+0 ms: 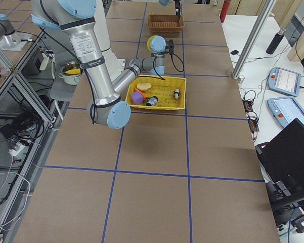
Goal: Move tape to another basket
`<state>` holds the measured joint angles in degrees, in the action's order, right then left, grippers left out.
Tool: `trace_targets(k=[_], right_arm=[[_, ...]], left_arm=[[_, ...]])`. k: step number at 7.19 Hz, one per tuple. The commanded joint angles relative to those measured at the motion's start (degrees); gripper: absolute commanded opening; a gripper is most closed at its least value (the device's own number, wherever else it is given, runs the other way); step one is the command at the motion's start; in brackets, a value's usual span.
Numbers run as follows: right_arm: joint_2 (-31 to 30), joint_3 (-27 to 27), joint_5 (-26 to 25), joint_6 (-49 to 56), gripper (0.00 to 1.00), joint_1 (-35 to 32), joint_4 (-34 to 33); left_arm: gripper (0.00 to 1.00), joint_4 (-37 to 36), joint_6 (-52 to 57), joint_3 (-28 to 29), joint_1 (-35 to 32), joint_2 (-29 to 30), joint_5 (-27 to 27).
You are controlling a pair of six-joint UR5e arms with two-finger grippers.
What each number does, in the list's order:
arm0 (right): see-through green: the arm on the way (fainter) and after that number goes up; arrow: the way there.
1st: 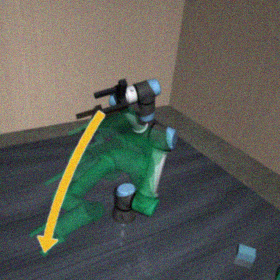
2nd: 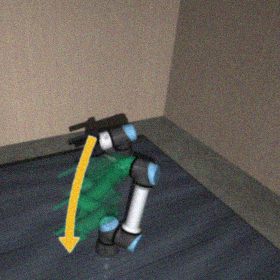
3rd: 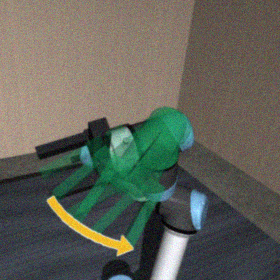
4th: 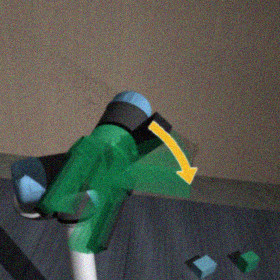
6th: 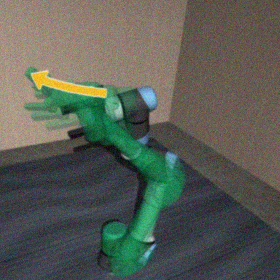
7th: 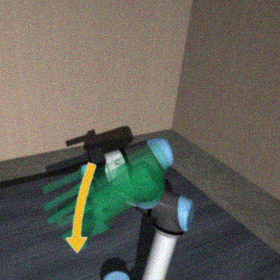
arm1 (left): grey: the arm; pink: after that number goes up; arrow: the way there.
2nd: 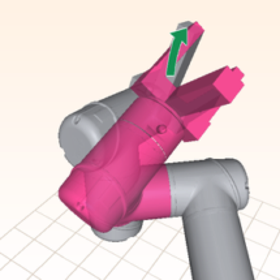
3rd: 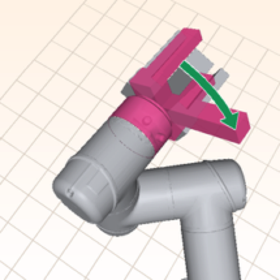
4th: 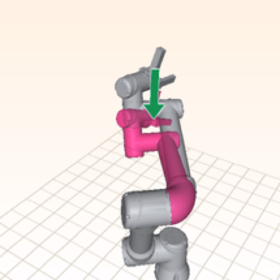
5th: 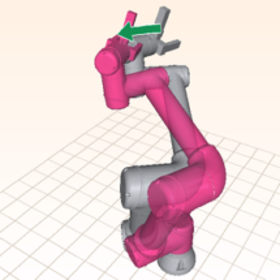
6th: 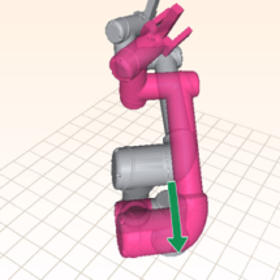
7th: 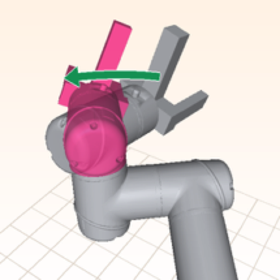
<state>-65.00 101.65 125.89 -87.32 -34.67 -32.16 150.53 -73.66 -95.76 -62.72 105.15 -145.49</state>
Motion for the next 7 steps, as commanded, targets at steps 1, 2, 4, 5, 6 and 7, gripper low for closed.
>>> trace_targets(k=[1,2,4,5,6,7], right_arm=[[0.7,-1.4,-6.3,-7.1,0.00,3.4,6.9],[1.4,-1.4,-8.6,-9.8,0.00,4.3,8.4],[2.0,-5.3,-10.4,-14.2,0.00,5.2,16.7],[3.7,-11.8,-11.4,-18.7,0.00,5.7,27.9],[5.1,-16.1,-11.5,-20.4,0.00,5.9,34.5],[6.0,-16.4,-11.5,-20.8,0.00,5.9,35.1]], left_arm=[[0.98,9.5,-23.3,0.4,6.8,4.5,5.0],[0.98,17.1,-30.1,1.4,9.9,4.5,9.2],[0.98,30.5,-46.0,3.1,11.2,4.8,10.9],[0.98,37.0,-53.7,3.4,11.8,5.2,13.2],[0.97,41.2,-57.1,3.4,14.4,6.3,15.1],[0.96,44.4,-57.0,3.6,17.1,6.4,17.2]])
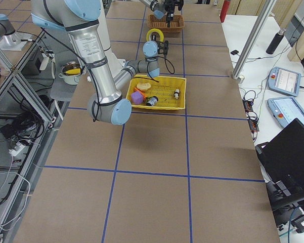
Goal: Move tape to another basket
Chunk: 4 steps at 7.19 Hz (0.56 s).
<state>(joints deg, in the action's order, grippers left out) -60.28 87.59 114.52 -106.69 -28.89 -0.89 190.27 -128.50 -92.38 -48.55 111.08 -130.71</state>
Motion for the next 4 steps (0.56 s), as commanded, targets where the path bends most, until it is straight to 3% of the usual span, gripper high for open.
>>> trace_targets(k=[1,4], right_arm=[[2.1,-2.3,-0.8,-2.7,0.00,0.2,4.0],[3.3,-3.3,-1.7,-8.3,0.00,0.2,9.3]], left_arm=[[0.93,5.0,-1.8,0.3,4.0,1.5,3.2],[0.98,8.9,-3.2,0.8,6.6,1.7,3.7]])
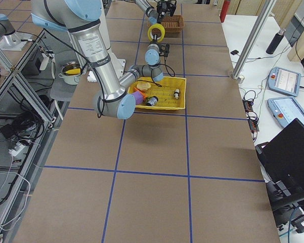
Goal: Move tape to another basket
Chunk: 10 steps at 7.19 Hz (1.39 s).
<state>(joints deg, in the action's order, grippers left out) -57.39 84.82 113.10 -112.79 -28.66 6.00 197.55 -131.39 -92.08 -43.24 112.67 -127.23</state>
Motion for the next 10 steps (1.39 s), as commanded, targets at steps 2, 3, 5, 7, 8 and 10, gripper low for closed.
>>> trace_targets(k=[2,3,5,7,8,10], right_arm=[[0.9,-1.0,-0.2,-3.3,0.00,0.3,3.4],[1.0,-1.9,-0.2,-3.5,0.00,0.9,5.4],[1.0,-3.2,-0.2,-4.4,0.00,2.1,8.3],[1.4,-3.2,-0.7,-4.5,0.00,3.0,9.2],[1.6,-3.2,-2.7,-4.5,0.00,4.2,9.2],[2.0,-3.3,-3.1,-4.5,0.00,4.4,9.2]], left_arm=[[0.98,3.4,-0.4,0.6,1.8,0.5,0.3],[0.98,3.6,-0.4,0.5,1.8,1.1,1.3],[0.98,7.3,-0.4,0.9,3.2,1.7,5.5],[0.98,7.4,-0.3,1.0,4.7,1.8,6.2],[0.97,7.6,-0.3,0.6,5.4,1.9,8.5],[0.93,9.5,-0.4,1.0,7.7,2.0,11.6]])
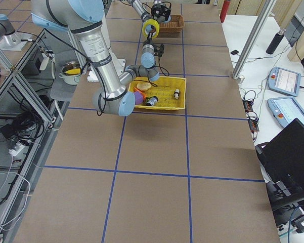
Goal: Move tape to another basket
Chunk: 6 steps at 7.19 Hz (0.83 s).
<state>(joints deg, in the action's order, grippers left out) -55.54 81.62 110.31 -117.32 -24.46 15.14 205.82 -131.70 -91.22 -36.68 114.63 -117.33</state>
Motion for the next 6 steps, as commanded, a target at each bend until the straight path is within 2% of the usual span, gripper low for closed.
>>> trace_targets(k=[1,3,4,5,6], right_arm=[[0.3,0.0,-0.5,0.0,0.00,0.2,0.1],[0.2,-0.1,-0.7,0.0,0.00,0.2,0.1],[0.2,0.0,-0.7,-0.1,0.00,0.2,0.1],[0.2,0.0,-0.6,-0.1,0.00,0.2,0.1],[0.2,0.1,-0.6,-0.1,0.00,0.2,0.1]], left_arm=[[0.89,1.4,-0.3,0.3,1.3,0.0,1.7],[0.81,4.0,-2.6,0.2,1.3,-0.1,1.8],[0.80,4.2,-2.5,0.1,1.3,-0.3,1.8],[0.73,4.2,-2.5,0.1,1.3,-0.3,1.8],[0.70,4.2,-2.4,0.2,1.3,-0.3,1.8]])
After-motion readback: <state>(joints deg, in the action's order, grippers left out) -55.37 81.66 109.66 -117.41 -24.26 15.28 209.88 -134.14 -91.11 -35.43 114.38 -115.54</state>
